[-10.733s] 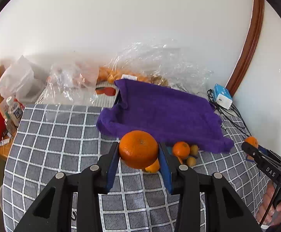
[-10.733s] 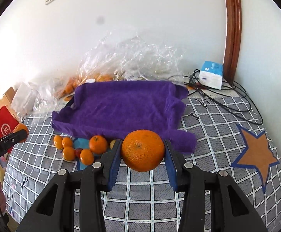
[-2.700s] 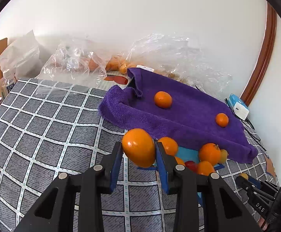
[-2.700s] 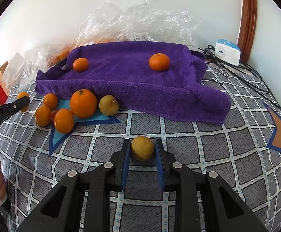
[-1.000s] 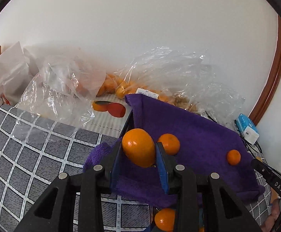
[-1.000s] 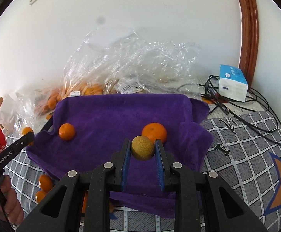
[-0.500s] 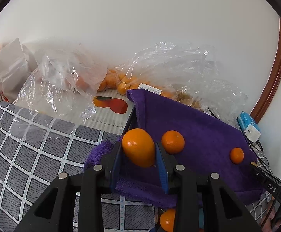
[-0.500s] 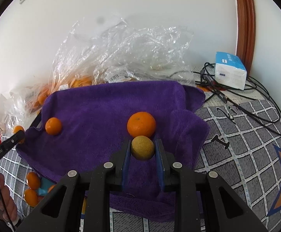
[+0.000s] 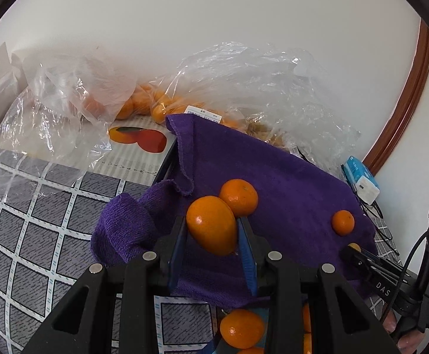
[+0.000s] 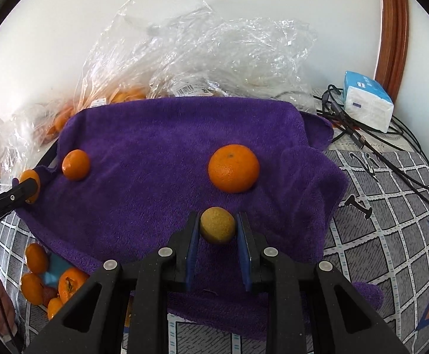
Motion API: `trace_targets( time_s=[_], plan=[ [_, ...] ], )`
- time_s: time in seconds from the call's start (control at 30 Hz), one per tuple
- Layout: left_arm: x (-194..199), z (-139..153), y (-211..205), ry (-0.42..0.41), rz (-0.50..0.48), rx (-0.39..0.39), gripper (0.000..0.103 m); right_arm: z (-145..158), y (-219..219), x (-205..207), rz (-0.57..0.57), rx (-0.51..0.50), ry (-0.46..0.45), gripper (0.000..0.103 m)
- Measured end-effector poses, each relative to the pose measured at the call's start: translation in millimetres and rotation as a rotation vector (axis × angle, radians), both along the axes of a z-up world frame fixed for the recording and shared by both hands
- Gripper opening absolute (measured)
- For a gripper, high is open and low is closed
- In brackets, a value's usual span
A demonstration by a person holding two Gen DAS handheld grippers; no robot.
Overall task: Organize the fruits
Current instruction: 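Release the yellow-green fruit onto the towel with the right tool while the left tool releases the orange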
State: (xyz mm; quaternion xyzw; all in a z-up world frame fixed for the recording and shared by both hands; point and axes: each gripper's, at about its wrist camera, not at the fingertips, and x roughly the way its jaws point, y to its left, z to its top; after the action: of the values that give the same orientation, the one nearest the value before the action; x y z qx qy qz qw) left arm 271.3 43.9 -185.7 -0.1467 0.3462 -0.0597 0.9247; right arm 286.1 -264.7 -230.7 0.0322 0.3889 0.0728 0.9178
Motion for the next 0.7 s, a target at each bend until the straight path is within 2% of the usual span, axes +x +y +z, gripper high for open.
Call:
trace_targets(
  time_s=[0.13, 0.3, 0.37, 0.47, 0.57, 0.63, 0.7],
  plan=[
    [1, 0, -10, -0.004, -0.001, 0.061, 0.033, -2, 1, 1, -0.006, -0.019, 0.001, 0.025],
    [3, -1, -15, 0.001, 0.007, 0.092, 0.033, -2, 4, 1, -0.009, -0.049, -0.004, 0.026],
    [4, -1, -20, 0.008, 0.011, 0.144, 0.033, -2, 5, 0, -0.006, -0.057, -0.006, 0.029],
    [2, -2, -25, -0.001, 0.015, 0.189, 0.033, -1, 5, -2, -0.010, -0.062, -0.013, 0.036],
    [3, 0, -19, 0.002, 0.017, 0.144, 0.033, 1, 2, -5, -0.028, -0.056, -0.024, 0.044],
    [2, 1, -16, 0.001, 0.021, 0.119, 0.033, 4, -2, -7, -0.039, -0.036, -0.040, 0.057],
    [0, 4, -15, 0.000, 0.032, 0.118, 0.040, 6, -6, -8, -0.052, -0.021, -0.045, 0.063]
  ],
)
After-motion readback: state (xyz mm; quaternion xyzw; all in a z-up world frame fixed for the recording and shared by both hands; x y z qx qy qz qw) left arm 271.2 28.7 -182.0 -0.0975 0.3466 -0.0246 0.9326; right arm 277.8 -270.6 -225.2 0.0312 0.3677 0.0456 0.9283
